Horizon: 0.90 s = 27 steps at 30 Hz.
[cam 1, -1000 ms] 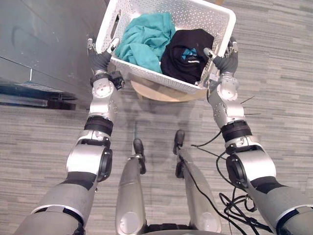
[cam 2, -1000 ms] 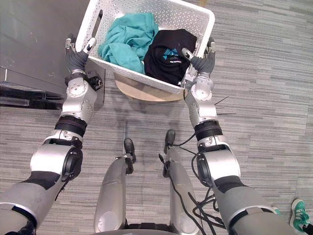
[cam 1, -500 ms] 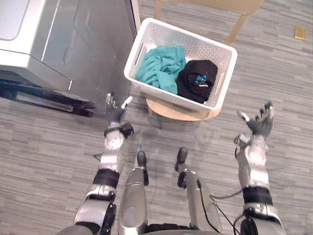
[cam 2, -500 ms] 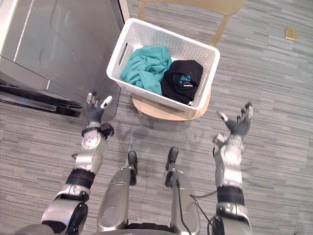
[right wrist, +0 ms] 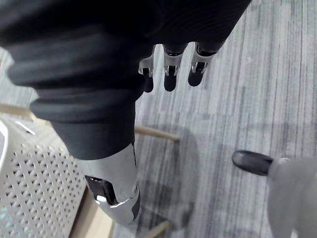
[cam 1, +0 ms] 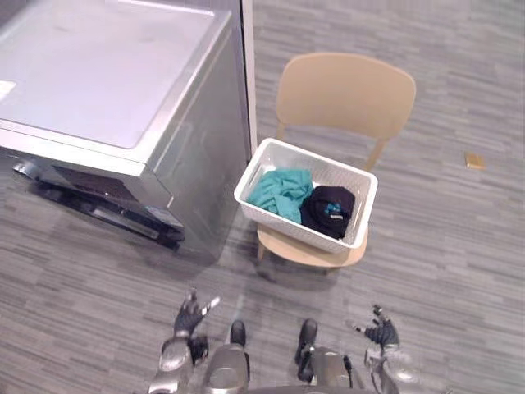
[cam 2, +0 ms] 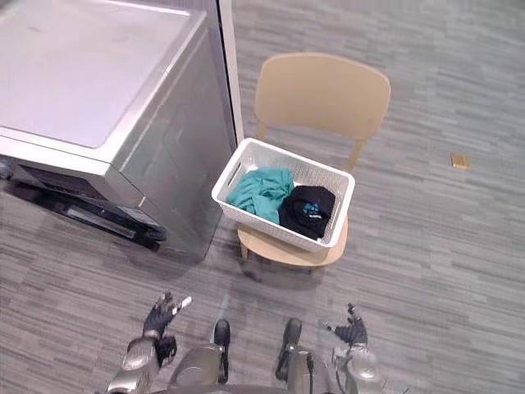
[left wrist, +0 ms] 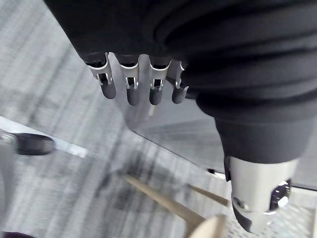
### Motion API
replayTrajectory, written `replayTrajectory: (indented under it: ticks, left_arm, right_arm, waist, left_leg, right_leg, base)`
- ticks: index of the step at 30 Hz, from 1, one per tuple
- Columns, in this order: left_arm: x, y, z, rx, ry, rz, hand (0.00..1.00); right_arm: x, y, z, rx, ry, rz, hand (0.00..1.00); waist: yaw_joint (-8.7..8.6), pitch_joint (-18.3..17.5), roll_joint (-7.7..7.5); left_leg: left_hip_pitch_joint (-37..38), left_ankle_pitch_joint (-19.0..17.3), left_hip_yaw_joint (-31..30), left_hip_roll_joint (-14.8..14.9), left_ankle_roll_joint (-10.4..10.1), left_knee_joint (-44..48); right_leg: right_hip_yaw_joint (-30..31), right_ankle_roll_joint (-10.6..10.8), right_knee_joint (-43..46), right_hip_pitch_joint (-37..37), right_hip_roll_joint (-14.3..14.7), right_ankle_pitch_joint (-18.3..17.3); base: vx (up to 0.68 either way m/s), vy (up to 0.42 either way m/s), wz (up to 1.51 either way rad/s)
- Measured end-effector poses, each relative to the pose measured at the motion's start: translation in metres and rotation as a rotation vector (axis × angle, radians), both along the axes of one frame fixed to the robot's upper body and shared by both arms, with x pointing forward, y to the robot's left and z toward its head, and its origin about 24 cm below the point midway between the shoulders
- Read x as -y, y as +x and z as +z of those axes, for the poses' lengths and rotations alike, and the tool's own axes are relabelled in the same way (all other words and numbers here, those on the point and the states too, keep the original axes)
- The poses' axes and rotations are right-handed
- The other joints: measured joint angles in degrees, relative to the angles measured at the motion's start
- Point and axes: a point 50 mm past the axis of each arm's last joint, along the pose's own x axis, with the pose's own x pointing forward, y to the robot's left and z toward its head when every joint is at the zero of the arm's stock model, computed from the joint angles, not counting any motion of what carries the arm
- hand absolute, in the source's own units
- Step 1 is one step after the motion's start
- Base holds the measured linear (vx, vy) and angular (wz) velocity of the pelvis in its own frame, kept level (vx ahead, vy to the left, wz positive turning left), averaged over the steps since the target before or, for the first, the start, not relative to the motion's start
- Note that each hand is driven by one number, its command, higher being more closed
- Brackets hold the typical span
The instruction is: Pick up the laundry basket with both hands and put the clothes into the washing machine.
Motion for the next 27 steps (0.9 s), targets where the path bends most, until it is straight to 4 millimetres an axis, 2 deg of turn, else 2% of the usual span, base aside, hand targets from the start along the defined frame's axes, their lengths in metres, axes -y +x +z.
replayTrajectory:
  ticks: [2,6,7,10,12,13,14,16,17,18,19,20,21,22,23,24,25,26,27]
  left_arm:
    - [-0.001,-0.016,-0.007,-0.064,0.013,-0.012,0.0]
    - [0.003,-0.017,-0.008,-0.08,0.017,-0.032,0.0]
    - [0.002,-0.019,-0.009,-0.085,0.016,-0.025,0.0]
    - [0.0,-0.022,-0.01,-0.095,0.012,0.014,0.0]
    - [-0.002,-0.022,-0.011,-0.1,0.023,0.032,0.0]
    - [-0.003,-0.022,-0.01,-0.101,0.032,0.037,0.0]
    - [-0.005,-0.021,-0.01,-0.099,0.043,0.037,0.0]
    - [-0.005,-0.018,-0.009,-0.099,0.061,0.019,0.0]
    - [-0.004,-0.015,-0.008,-0.099,0.075,-0.014,0.0]
    - [-0.003,-0.016,-0.009,-0.102,0.078,-0.023,0.0]
    - [-0.003,-0.017,-0.009,-0.106,0.078,-0.023,0.0]
    - [-0.004,-0.019,-0.009,-0.109,0.08,-0.02,0.0]
    - [-0.007,-0.016,-0.008,-0.103,0.089,-0.021,0.0]
    - [-0.008,-0.015,-0.007,-0.099,0.093,-0.024,0.0]
    - [-0.007,-0.011,-0.007,-0.092,0.095,-0.039,0.0]
    - [-0.008,-0.01,-0.006,-0.088,0.097,-0.039,0.0]
    - [-0.009,-0.009,-0.005,-0.085,0.099,-0.036,0.0]
    - [-0.007,-0.007,-0.005,-0.081,0.096,-0.047,0.0]
    - [-0.005,-0.005,-0.005,-0.076,0.094,-0.054,0.0]
  right_arm:
    - [-0.002,-0.007,-0.004,-0.033,0.002,0.031,0.0]
    - [-0.001,-0.008,-0.006,-0.05,0.002,0.029,0.0]
    - [-0.001,-0.007,-0.006,-0.049,0.001,0.026,0.0]
    - [0.002,0.001,-0.004,-0.033,-0.012,0.016,0.0]
    - [0.009,0.017,0.003,0.005,-0.04,0.02,0.0]
    - [0.009,0.023,0.005,0.018,-0.046,0.022,0.0]
    - [0.007,0.029,0.007,0.034,-0.043,0.024,0.0]
    - [0.003,0.034,0.009,0.052,-0.035,0.023,0.0]
    - [0.004,0.033,0.009,0.046,-0.036,0.024,0.0]
    - [0.004,0.032,0.008,0.038,-0.035,0.027,0.0]
    - [0.002,0.033,0.007,0.033,-0.034,0.038,0.0]
    - [-0.006,0.039,0.008,0.032,-0.03,0.08,0.0]
    - [-0.015,0.043,0.008,0.034,-0.021,0.119,0.0]
    - [-0.019,0.044,0.008,0.038,-0.014,0.132,0.0]
    - [-0.027,0.051,0.01,0.055,0.0,0.148,0.0]
    - [-0.03,0.054,0.012,0.064,0.004,0.153,0.0]
    - [-0.034,0.063,0.016,0.085,0.006,0.17,0.0]
    - [-0.036,0.072,0.021,0.112,0.002,0.181,0.0]
    - [-0.036,0.077,0.023,0.125,-0.001,0.184,0.0]
  waist:
    - [-0.07,-0.8,0.4]
    - [0.01,-1.3,0.98]
    - [-0.09,-1.33,0.96]
    - [0.05,-1.11,0.24]
    - [-0.35,-1.41,0.45]
    - [-0.19,-1.47,0.07]
    - [0.26,-1.69,-0.61]
    - [0.01,-1.82,-1.14]
    - [-0.07,-1.76,-1.19]
    - [0.02,-1.62,-0.91]
    - [0.13,-1.54,-0.87]
    - [-0.04,-0.9,-0.42]
    - [-0.43,-0.51,-0.48]
    - [-0.81,-0.4,-0.31]
    - [-1.54,-0.18,-0.43]
    - [-1.52,-0.04,-0.63]
    - [-1.17,0.28,-0.46]
    - [-1.4,0.39,-0.87]
    - [-1.41,0.54,-1.11]
  left_leg:
    - [-0.16,0.05,-2.83,-1.02,0.15,-0.18]
    - [-2.97,0.26,-7.42,-2.88,0.37,1.18]
    - [-3.73,-0.37,-4.77,-2.15,1.31,1.29]
    - [-4.49,-0.49,6.38,1.09,1.54,1.62]
    - [-5.86,0.58,13.19,1.91,2.22,2.66]
    - [-5.77,1.72,13.69,0.97,3.37,2.86]
    - [-5.98,1.7,13.19,-0.44,3.47,3.08]
    - [-6.28,0.71,11.28,-3.03,4.83,4.0]
    - [-6.25,-1.5,10.24,-4.91,5.87,5.94]
    - [-5.75,-3.48,10.04,-5.97,6.62,7.52]
    - [-5.21,-4.23,9.81,-6.55,7.2,8.27]
    - [-4.12,-5.57,8.59,-7.15,8.36,9.52]
    - [-3.28,-5.95,7.65,-7.22,8.81,9.76]
    - [-3.17,-5.9,7.05,-7.23,8.88,9.7]
    - [-2.81,-5.79,5.53,-7.21,8.94,9.35]
    - [-2.45,-5.77,5.22,-7.21,8.89,9.13]
    - [-1.89,-5.73,4.77,-7.35,8.81,8.76]
    - [-1.47,-5.59,3.96,-7.85,8.58,8.83]
    - [-1.52,-5.58,3.41,-8.17,8.55,9.12]
  right_leg:
    - [-2.74,1.02,0.0,1.88,-1.09,-0.94]
    - [-9.08,1.73,1.2,3.11,-3.6,-2.33]
    - [-11.82,1.89,1.33,4.17,-4.5,-2.29]
    - [-16.86,2.68,2.07,5.99,-7.64,-2.51]
    - [-19.07,4.48,3.81,6.04,-10.18,-3.0]
    - [-19.43,5.51,4.11,6.07,-11.25,-3.2]
    - [-19.84,6.09,4.04,6.12,-12.36,-3.07]
    - [-21.22,7.55,5.69,7.17,-14.94,-3.61]
    - [-20.85,8.88,11.19,6.9,-18.21,-4.51]
    - [-18.91,7.45,18.83,5.16,-21.56,-4.92]
    - [-17.17,3.35,23.59,3.46,-23.28,-5.11]
    - [-11.5,-5.32,32.71,-0.56,-24.82,-4.35]
    - [-6.0,-3.81,37.86,-3.72,-23.2,-6.33]
    - [-4.37,-2.14,39.0,-4.92,-21.7,-7.58]
    - [-1.36,0.3,37.98,-6.41,-17.67,-10.33]
    - [-0.11,1.26,36.48,-6.8,-15.66,-11.22]
    - [2.35,2.83,31.29,-7.23,-11.54,-12.35]
    - [4.1,3.51,25.37,-7.13,-8.46,-12.76]
    - [4.44,3.47,23.25,-7.04,-7.67,-12.66]
  base:
    - [-0.04,0.034,0.6]
    - [-0.01,0.047,0.97]
    - [0.01,0.057,1.14]
    - [0.04,0.07,0.91]
    - [0.08,0.143,0.79]
    - [0.15,0.21,0.53]
    - [0.15,0.188,0.52]
    - [0.13,0.184,0.61]
    - [0.16,0.251,0.58]
    - [0.17,0.254,0.46]
    - [0.14,0.203,0.3]
    - [0.15,0.171,0.31]
    - [0.15,0.147,0.41]
    - [0.16,0.087,0.6]
    - [0.13,0.037,0.54]
    - [0.16,0.024,0.5]
    - [0.17,-0.003,0.38]
    - [0.17,-0.016,0.4]
    - [0.17,-0.058,0.66]
